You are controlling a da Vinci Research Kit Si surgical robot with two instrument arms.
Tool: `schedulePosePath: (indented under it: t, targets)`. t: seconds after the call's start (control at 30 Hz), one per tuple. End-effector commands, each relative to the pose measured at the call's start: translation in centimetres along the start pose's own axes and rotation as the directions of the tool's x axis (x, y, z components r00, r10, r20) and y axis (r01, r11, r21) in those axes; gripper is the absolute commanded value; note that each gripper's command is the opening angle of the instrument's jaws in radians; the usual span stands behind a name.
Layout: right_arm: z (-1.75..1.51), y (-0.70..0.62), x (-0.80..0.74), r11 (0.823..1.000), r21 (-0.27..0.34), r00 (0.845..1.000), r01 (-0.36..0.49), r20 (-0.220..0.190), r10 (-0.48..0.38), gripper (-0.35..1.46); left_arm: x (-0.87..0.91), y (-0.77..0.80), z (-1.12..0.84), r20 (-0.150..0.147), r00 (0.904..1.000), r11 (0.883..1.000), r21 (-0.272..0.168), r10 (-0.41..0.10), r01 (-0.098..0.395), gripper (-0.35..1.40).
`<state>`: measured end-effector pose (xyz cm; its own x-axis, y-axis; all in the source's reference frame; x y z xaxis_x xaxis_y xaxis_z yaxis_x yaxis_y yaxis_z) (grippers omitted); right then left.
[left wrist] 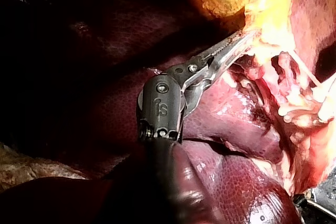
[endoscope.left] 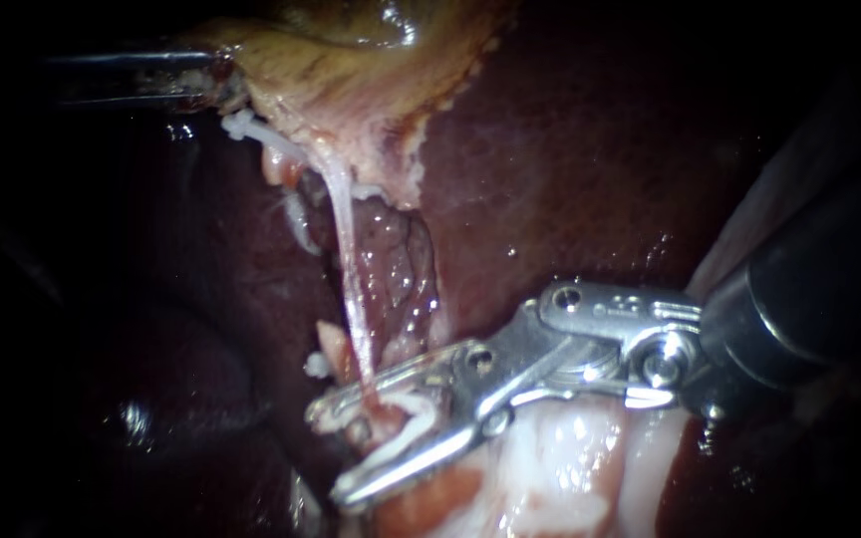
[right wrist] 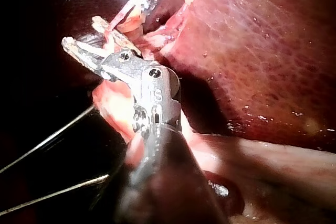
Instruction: Clipping first clip right tube
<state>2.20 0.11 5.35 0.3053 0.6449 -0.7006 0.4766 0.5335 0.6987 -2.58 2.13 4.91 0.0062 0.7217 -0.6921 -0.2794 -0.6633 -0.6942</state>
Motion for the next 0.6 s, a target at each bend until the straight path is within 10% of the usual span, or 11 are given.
schedulePosePath:
  t: [0.03, 0.6]
  targets:
    - [-0.03, 0.0, -0.01, 1.0, -0.002, 1.0, 0.0, 0.001, 0.0, 0.26, 0.0, 0.0, 0.0, 0.0, 1.0, 1.0, -0.001, 0.0, 0.0, -0.35]
    - [-0.12, 0.01, -0.05, 1.0, 0.001, 1.0, -0.006, 0.002, 0.006, -0.24, 0.0, -0.02, 0.0, 0.0, 1.0, 1.0, -0.001, -0.001, 0.001, -0.35]
